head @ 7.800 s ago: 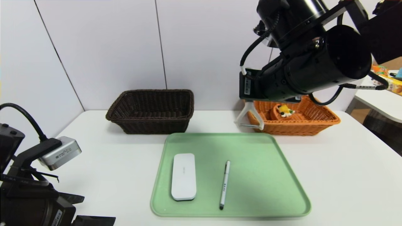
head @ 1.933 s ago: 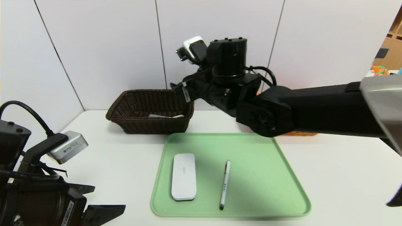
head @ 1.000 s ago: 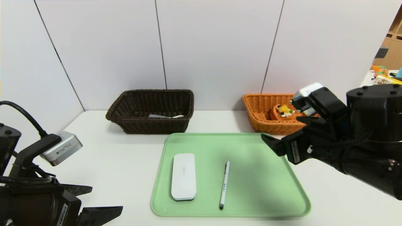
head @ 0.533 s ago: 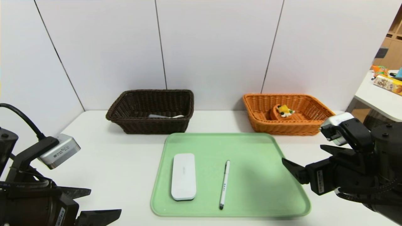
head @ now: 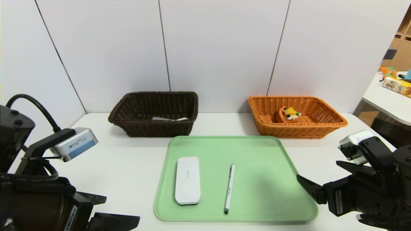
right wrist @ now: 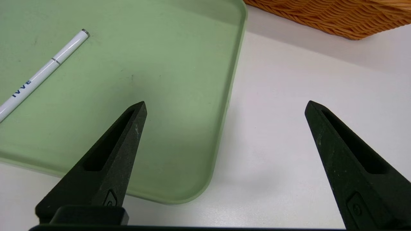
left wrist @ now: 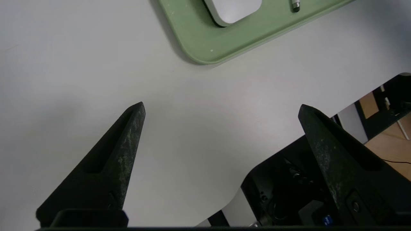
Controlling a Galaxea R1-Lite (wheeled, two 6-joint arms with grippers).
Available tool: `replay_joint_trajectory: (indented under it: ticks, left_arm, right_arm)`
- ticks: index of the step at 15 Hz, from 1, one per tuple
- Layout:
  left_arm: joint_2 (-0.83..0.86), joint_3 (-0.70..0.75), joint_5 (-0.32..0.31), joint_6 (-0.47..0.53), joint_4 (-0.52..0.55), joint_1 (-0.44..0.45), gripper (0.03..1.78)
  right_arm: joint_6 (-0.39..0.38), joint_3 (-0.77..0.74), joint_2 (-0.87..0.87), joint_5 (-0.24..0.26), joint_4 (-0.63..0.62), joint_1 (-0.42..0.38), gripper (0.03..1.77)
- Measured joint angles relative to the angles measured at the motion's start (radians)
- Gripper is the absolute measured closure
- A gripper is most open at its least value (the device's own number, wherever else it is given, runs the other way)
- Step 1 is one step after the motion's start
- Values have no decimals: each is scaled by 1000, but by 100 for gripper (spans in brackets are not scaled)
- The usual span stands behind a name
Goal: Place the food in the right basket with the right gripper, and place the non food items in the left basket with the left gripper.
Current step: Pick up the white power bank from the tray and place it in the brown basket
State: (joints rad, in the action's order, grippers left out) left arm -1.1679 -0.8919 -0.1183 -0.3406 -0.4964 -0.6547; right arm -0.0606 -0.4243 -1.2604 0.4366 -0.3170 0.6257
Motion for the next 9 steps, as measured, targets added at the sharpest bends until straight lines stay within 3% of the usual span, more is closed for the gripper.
replay_joint_trajectory:
  ticks: [5,9]
  left_arm:
    - [-131,-189,112,-118,-134,-169,12]
    - [-272,-352,128,-203,-202,-235,12]
  right_arm:
    - [-12,24,17,-1,-6,1,11]
    - [-24,21,19,0,-8,10,11]
